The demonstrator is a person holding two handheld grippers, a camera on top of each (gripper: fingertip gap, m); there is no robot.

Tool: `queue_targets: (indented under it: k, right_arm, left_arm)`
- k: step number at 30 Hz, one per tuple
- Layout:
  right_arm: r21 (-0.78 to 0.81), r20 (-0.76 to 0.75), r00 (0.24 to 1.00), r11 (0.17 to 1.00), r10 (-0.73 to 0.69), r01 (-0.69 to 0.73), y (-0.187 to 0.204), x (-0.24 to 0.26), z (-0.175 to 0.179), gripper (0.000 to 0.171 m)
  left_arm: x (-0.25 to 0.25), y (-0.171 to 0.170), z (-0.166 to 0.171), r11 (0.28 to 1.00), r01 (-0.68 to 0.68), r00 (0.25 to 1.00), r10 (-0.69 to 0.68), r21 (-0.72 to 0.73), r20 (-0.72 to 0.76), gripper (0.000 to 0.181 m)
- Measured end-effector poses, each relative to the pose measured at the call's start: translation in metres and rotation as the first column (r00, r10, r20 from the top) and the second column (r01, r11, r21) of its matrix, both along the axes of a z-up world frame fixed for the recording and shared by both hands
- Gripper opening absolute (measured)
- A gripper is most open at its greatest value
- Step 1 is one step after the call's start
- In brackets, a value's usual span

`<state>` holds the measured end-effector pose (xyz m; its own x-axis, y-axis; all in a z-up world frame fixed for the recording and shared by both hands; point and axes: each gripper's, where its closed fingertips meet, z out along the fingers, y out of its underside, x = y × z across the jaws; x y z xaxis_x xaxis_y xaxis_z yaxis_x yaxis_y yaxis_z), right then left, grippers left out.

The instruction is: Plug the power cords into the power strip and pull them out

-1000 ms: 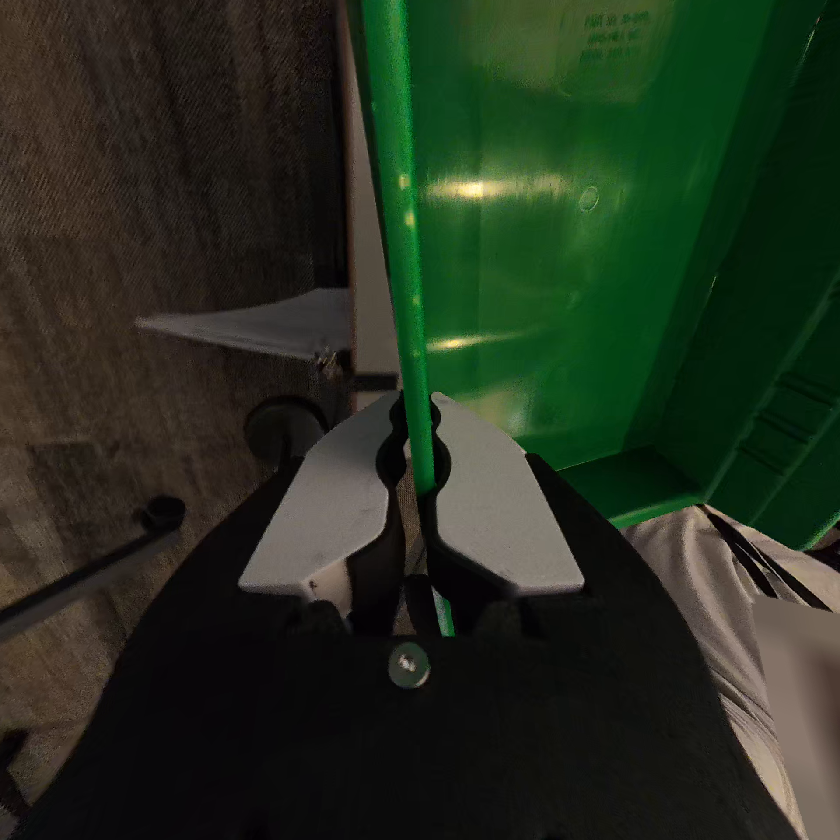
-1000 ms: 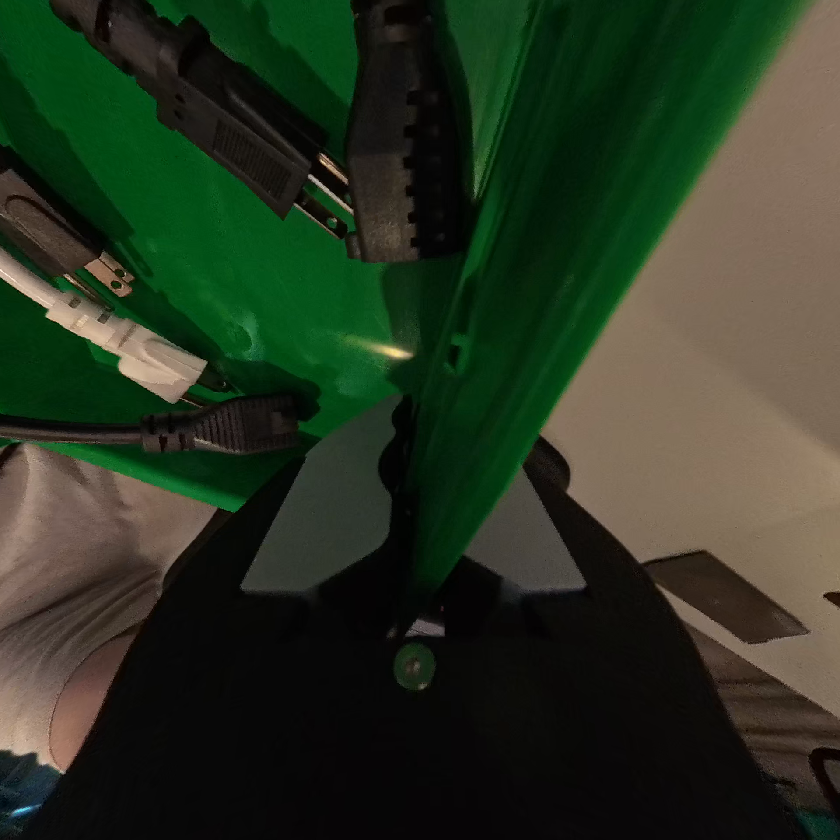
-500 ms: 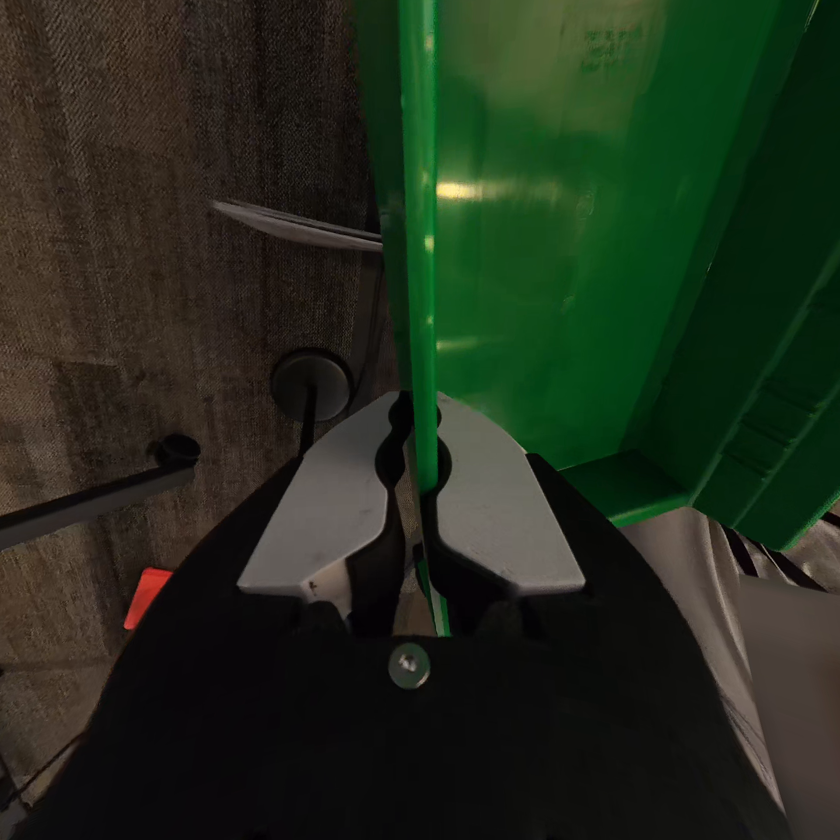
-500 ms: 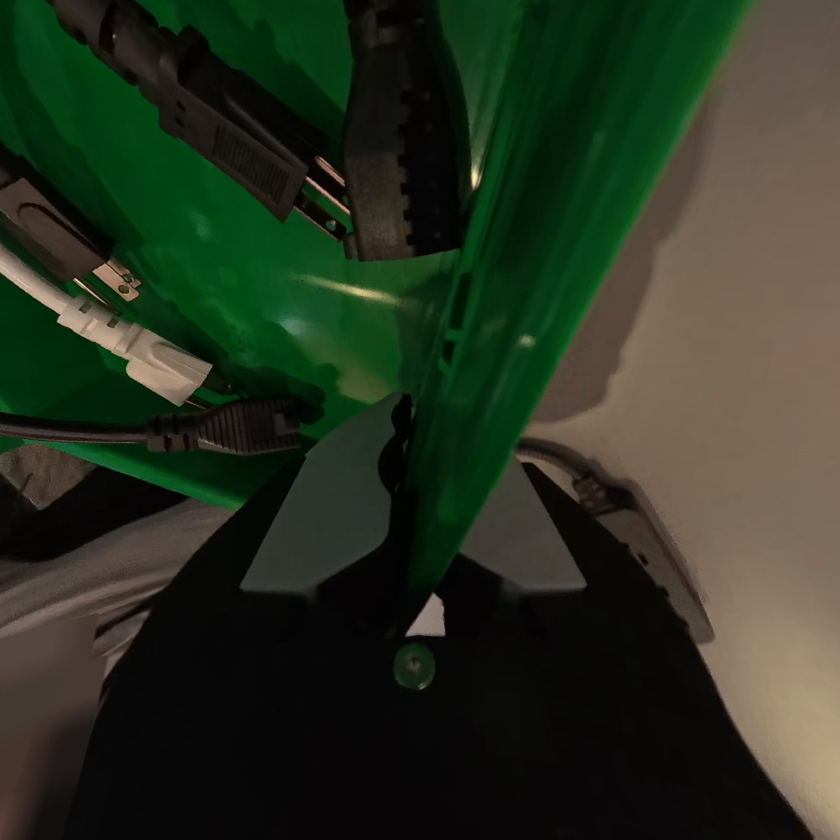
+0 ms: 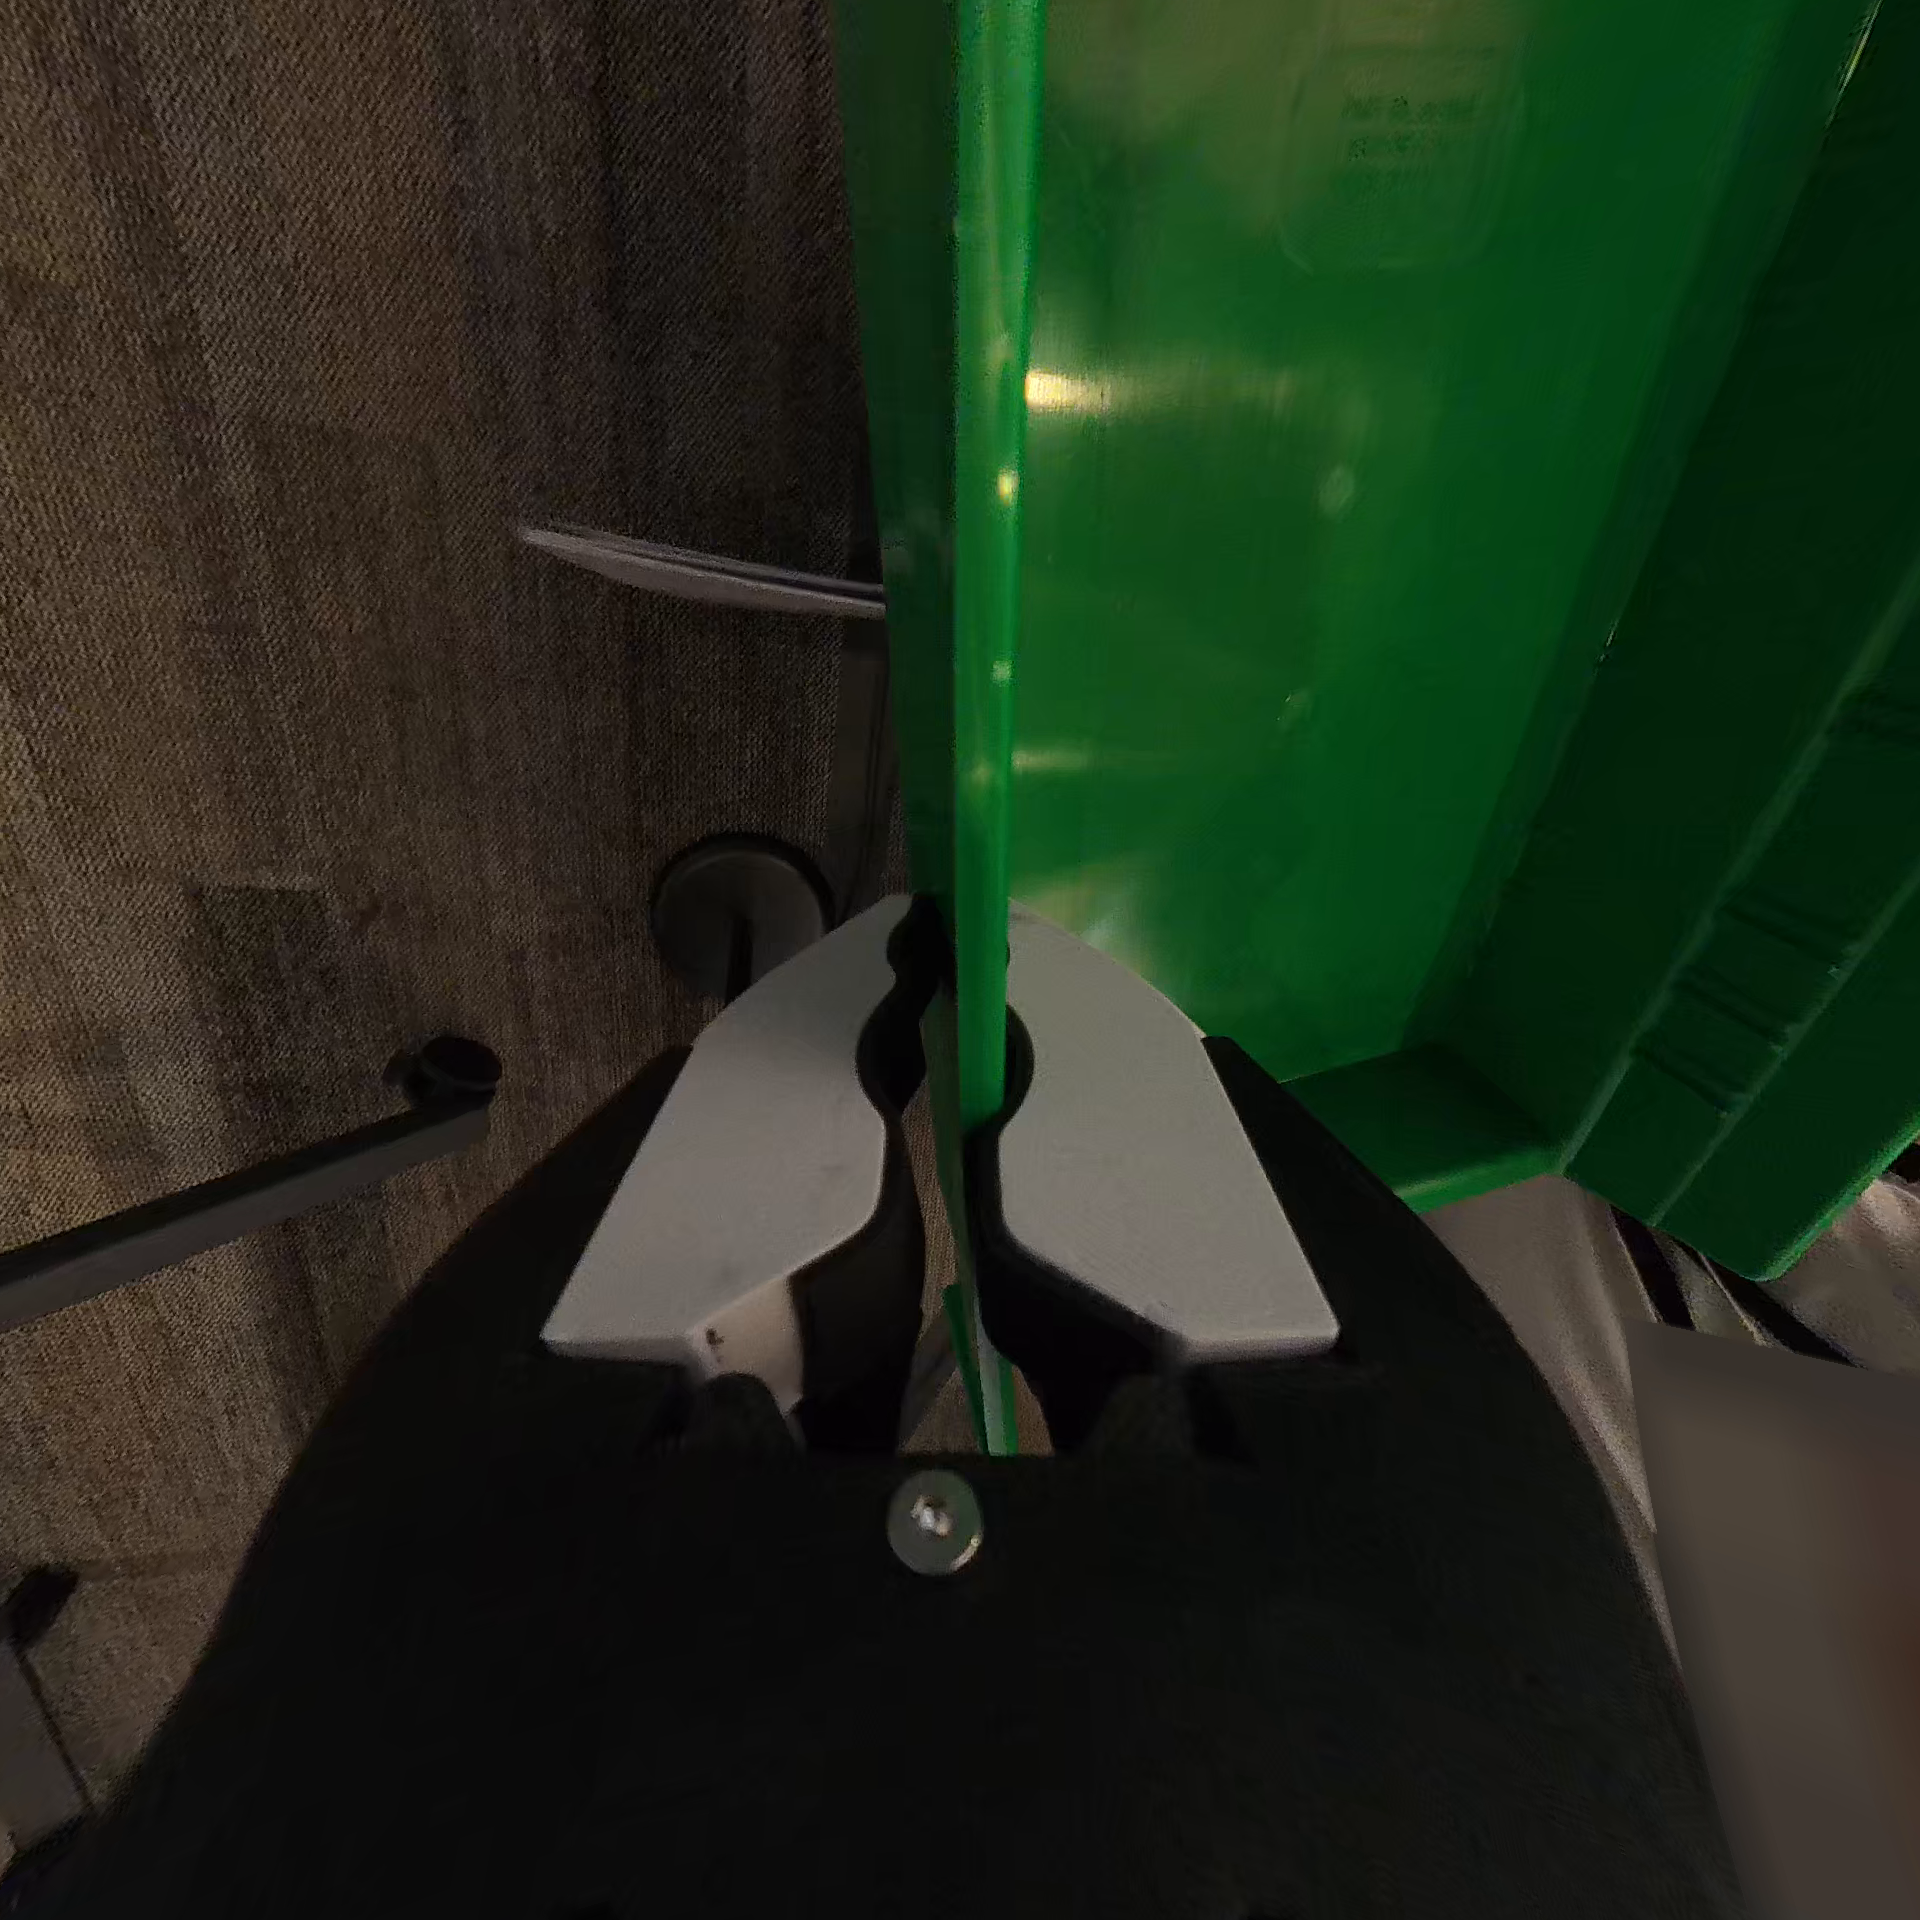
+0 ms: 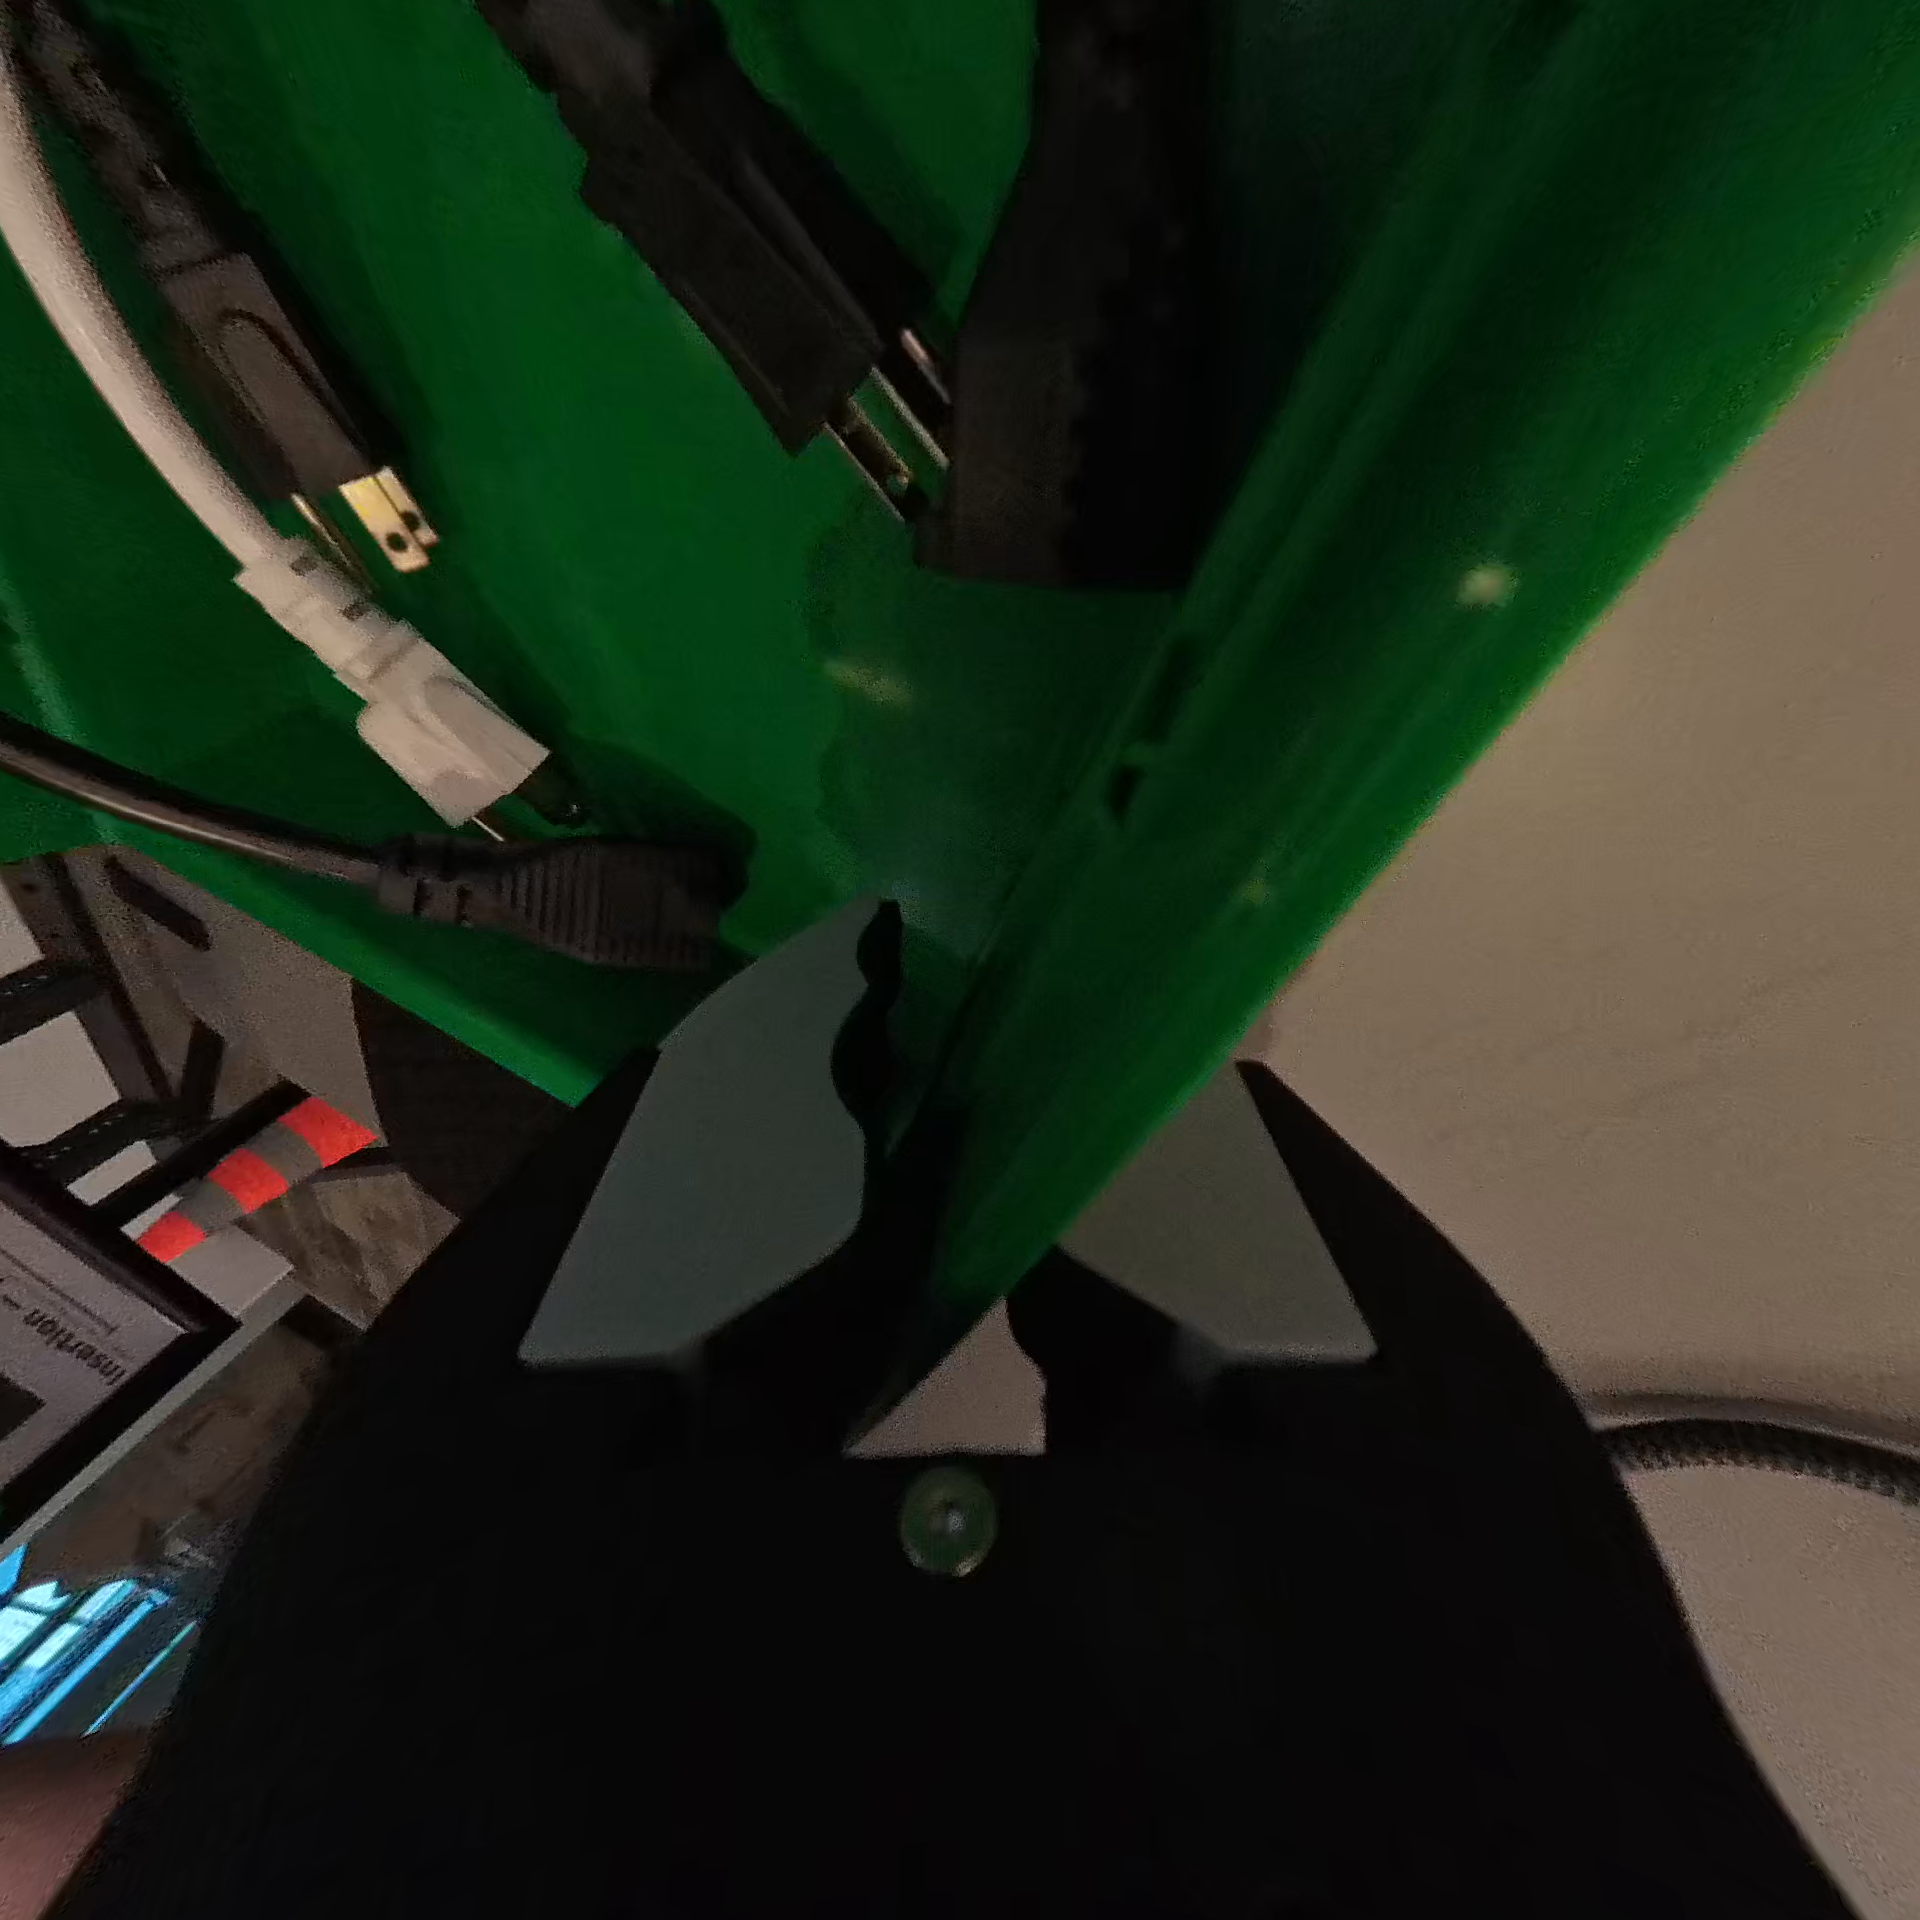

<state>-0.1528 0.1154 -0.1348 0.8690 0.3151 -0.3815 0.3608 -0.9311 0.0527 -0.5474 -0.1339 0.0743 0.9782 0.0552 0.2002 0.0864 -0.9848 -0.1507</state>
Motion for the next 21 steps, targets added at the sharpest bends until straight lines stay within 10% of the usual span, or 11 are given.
queue_targets:
  k: [10, 21]
  right_arm:
    - [0.241, -0.127, 0.983, 0.966, 0.13, -0.096, 0.0, 0.07, 0.119, 0.025]
    - [0.535, -0.04, 0.943, 0.79, -0.33, 0.299, -0.041, 0.526, 0.237, 0.029]
  left_arm:
    - [0.1, 0.055, 0.025, 0.987, 0.136, 0.991, -0.137, 0.081, 0.002, 0.005]
    - [0.454, 0.189, 0.003, 0.875, 0.453, 0.866, -0.478, 0.171, 0.149, 0.006]
